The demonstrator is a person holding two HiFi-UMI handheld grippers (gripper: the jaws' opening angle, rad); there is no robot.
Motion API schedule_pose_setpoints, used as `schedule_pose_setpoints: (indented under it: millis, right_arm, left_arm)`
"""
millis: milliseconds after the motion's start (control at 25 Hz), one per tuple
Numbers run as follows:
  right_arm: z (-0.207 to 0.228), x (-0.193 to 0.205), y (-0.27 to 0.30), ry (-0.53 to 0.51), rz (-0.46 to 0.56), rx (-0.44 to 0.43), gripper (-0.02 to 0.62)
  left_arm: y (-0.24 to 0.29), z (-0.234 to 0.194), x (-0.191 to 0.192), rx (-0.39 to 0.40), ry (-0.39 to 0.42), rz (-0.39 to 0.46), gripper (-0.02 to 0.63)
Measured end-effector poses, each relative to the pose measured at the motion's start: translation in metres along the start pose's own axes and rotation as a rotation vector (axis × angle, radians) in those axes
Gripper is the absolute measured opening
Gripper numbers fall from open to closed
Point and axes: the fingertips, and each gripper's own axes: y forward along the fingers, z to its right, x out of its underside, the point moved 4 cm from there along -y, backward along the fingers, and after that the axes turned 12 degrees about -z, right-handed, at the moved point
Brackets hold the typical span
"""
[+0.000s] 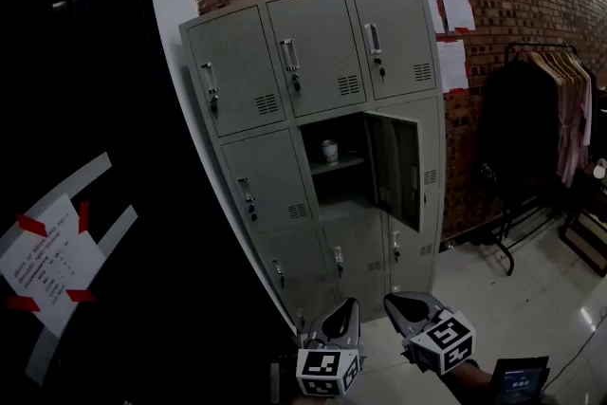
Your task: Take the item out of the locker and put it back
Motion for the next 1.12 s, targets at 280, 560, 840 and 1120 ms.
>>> schedule_pose_setpoints:
  millis: [280,560,840,1120]
  right_arm:
    - [0.008,-0.006,0.03,-0.005,0.005,0.006,0.002]
    - [0.049,-0.011,0.073,0.002,0.017,-0.009,0.002]
    - [0.117,-0.026,0.126,0.004,0.042,-0.057,0.002]
    - [0.195,-0.043,0.177,0.002,0.055,-0.1,0.002]
  left_arm:
    - [0.016,-0.024,0.001,0.005,-0.004,0.001,0.002]
    - [0.064,-0.054,-0.005,-0.028,0.006,-0.002,0.002]
    - [0.143,-0.084,-0.022,-0.082,0.018,-0.017,0.002]
    - [0.226,-0.112,-0.044,-0.142,0.025,-0.016,0.002]
